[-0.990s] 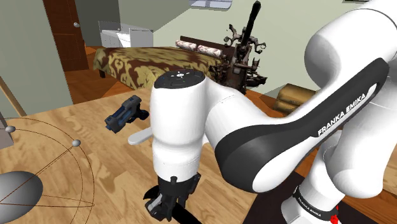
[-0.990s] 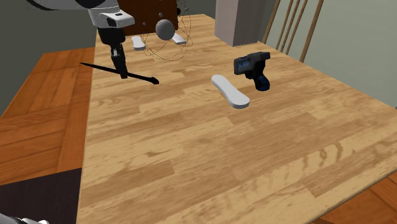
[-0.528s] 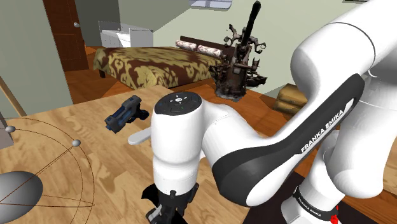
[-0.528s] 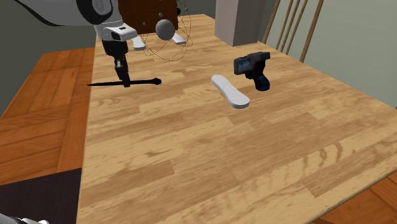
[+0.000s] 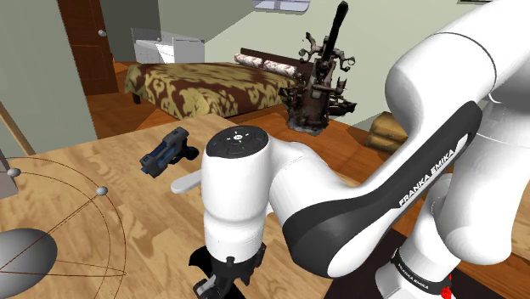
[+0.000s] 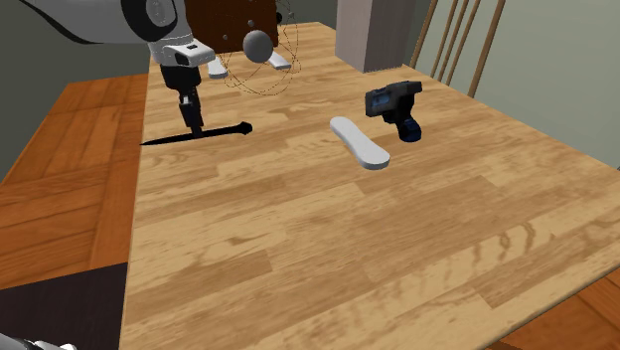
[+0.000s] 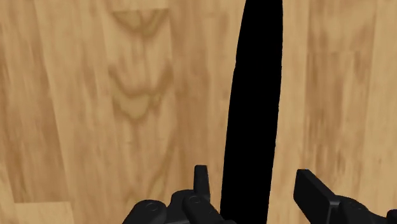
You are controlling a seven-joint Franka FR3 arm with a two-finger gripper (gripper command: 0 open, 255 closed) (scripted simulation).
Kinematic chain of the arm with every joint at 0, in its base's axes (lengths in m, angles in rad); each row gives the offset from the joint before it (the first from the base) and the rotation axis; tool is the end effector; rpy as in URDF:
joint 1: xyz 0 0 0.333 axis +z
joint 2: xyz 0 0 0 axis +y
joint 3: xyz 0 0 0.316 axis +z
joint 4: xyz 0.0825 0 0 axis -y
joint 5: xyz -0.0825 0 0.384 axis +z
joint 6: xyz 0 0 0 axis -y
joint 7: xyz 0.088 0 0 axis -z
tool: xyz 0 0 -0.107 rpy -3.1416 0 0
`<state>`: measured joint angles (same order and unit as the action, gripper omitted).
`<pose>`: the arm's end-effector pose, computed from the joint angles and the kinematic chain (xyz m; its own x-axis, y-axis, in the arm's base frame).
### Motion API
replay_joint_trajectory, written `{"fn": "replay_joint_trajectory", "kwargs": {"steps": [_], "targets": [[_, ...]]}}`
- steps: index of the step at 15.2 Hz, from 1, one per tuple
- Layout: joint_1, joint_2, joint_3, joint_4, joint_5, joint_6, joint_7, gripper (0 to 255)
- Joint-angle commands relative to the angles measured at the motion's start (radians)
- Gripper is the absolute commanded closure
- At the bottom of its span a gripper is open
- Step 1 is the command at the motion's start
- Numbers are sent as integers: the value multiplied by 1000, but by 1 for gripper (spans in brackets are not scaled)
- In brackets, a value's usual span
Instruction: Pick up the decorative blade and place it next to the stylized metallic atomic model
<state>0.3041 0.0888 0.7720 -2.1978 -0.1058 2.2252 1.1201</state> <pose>0.2589 0.4684 0.3518 0.9998 0.0211 0.0026 0.0210 -0.9990 0.0400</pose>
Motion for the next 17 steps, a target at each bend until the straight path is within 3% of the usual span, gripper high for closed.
{"fn": "replay_joint_trajectory", "kwargs": {"steps": [1, 5, 9, 17], "targets": [[0, 0, 0, 0, 0, 0, 0, 0], [0, 0, 0, 0, 0, 0, 0, 0], [-11, -81, 6, 65, 73, -120, -53, 0], [-10, -81, 5, 65, 73, -120, -53, 0]]}}
